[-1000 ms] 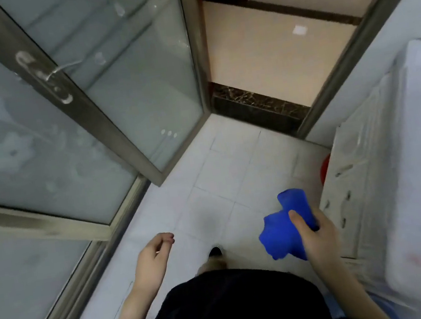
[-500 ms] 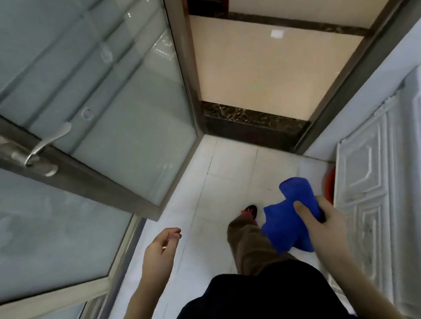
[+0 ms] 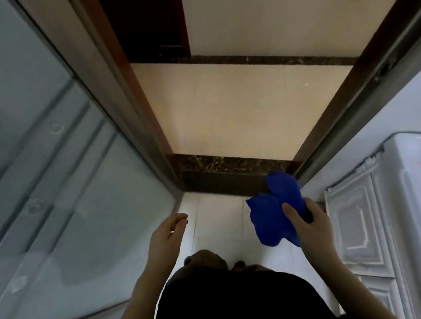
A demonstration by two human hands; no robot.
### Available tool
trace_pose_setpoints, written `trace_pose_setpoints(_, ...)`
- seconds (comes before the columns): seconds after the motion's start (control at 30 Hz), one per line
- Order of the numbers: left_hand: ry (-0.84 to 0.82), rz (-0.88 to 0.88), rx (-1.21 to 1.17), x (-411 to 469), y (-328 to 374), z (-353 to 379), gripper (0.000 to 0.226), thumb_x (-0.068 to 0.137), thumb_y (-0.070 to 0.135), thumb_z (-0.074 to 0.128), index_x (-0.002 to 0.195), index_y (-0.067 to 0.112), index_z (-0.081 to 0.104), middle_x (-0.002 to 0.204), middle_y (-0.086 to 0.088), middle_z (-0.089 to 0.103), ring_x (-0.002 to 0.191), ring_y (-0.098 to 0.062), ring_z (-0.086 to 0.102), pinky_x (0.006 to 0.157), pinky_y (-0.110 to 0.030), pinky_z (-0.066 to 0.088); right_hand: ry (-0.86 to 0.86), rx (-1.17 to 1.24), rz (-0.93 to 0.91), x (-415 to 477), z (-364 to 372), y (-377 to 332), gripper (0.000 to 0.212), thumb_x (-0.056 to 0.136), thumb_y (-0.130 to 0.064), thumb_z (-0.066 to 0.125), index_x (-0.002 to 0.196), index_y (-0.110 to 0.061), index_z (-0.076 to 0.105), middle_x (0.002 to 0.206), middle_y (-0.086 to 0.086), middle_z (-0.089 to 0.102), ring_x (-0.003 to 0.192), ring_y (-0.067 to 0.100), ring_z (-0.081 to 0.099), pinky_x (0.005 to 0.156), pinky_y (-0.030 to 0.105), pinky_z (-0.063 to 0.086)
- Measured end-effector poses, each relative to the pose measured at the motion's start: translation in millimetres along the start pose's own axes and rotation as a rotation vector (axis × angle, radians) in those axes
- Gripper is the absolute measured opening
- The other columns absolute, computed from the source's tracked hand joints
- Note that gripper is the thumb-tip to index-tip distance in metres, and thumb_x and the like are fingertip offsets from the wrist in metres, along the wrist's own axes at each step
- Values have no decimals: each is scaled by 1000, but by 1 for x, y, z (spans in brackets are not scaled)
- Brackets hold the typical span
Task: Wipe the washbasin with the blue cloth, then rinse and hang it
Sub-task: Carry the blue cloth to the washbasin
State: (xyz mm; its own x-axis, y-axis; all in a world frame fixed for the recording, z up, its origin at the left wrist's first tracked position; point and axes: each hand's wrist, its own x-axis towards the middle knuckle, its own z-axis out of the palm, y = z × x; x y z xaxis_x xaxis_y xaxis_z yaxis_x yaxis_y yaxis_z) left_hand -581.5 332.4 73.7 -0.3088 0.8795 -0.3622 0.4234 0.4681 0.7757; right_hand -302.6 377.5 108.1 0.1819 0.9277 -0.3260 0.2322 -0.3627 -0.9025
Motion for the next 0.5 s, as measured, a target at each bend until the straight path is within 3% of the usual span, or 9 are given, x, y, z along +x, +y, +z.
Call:
trace_pose_setpoints(0.13,-99,25,74,72,26,12,18,97,17,51,106,19,67,106,4,69,96,-11,61,78,-12,43,53,4,70,47,4,-6,16,93,-16,64,85,-3,58,70,10,57,60,15,50,57,24,40)
trace_pose_setpoints(0.23,-263,34,190,129,35,24,18,98,21,50,110,19,65,110,3,66,95,-8,60,83,-17,46,135,41,186,80,7,-5,9,93,-17,64,87,-11,60,76,5,63,67,20,58,60,26,42)
trace_pose_setpoints(0.43,-598,200,382,291,108,42,25,100,24,49,121,19,61,115,3,60,106,-14,58,87,-27,46,442,89,252,147,8,-20,11,92,-15,65,85,-9,61,74,12,62,62,16,56,57,26,41)
trace_pose_setpoints(0.5,-664,292,426,338,149,54,24,100,25,49,119,20,62,114,3,61,104,-14,59,83,-25,45,574,129,261,161,7,-27,15,92,-13,66,78,-12,59,65,3,58,54,6,51,57,29,38)
